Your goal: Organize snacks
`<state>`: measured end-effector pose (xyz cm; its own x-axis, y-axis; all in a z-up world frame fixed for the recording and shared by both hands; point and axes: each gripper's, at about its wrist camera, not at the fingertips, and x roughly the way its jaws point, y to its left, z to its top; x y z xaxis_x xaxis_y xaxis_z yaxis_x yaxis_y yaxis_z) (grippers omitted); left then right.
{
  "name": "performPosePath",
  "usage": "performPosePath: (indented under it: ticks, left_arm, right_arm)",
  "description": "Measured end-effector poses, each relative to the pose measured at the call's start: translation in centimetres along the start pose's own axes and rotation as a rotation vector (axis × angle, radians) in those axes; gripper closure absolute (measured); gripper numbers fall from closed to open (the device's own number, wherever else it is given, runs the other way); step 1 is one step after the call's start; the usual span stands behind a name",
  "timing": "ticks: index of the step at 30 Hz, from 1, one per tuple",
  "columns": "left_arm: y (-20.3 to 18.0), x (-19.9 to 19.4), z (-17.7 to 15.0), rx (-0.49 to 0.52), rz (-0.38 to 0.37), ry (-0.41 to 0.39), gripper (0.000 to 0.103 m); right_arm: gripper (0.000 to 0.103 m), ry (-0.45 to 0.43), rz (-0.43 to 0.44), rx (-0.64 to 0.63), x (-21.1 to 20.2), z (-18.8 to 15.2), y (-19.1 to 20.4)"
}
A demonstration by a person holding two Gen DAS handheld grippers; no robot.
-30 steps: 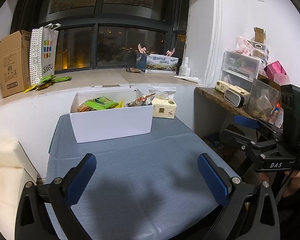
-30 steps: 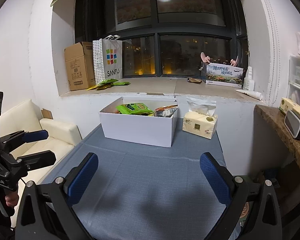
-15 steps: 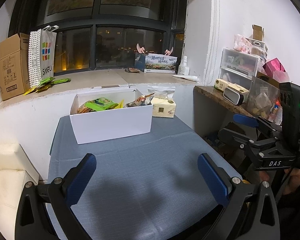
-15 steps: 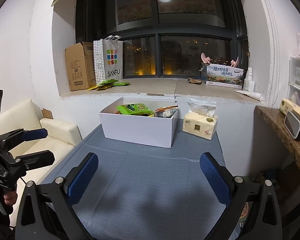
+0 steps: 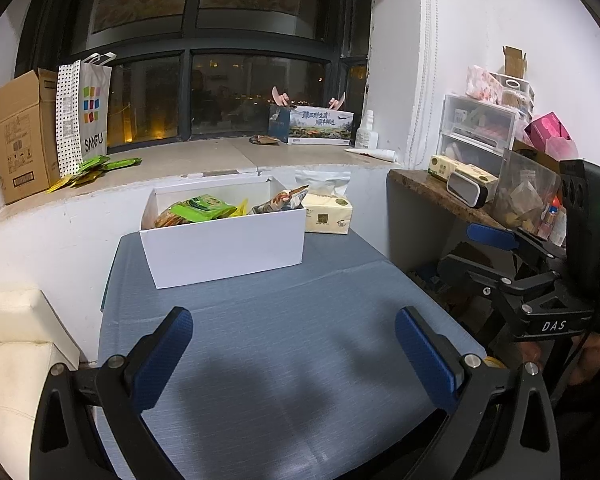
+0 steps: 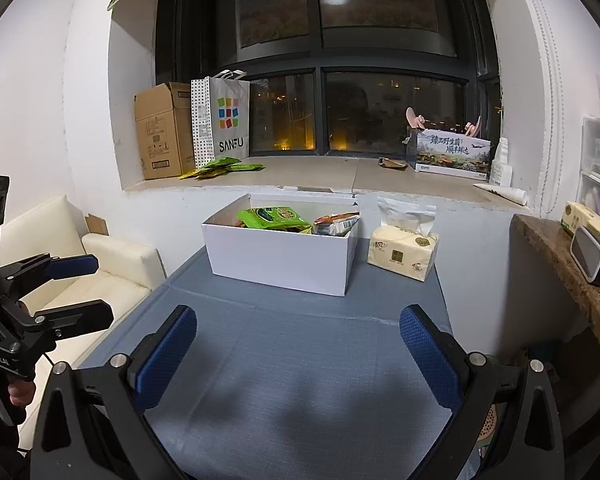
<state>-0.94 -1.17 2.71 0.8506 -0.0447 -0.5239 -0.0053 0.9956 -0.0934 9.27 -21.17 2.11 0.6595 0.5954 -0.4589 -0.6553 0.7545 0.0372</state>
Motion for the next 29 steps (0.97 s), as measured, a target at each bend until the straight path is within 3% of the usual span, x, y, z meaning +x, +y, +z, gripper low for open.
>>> performPosePath:
  ticks: [29]
  left_arm:
    - [-0.04,0.08,-0.07,0.003,-0.033,-0.004,0.000]
  right_arm:
    - [0.000,0.011,-0.001,-0.009,0.01,-0.26,0.38]
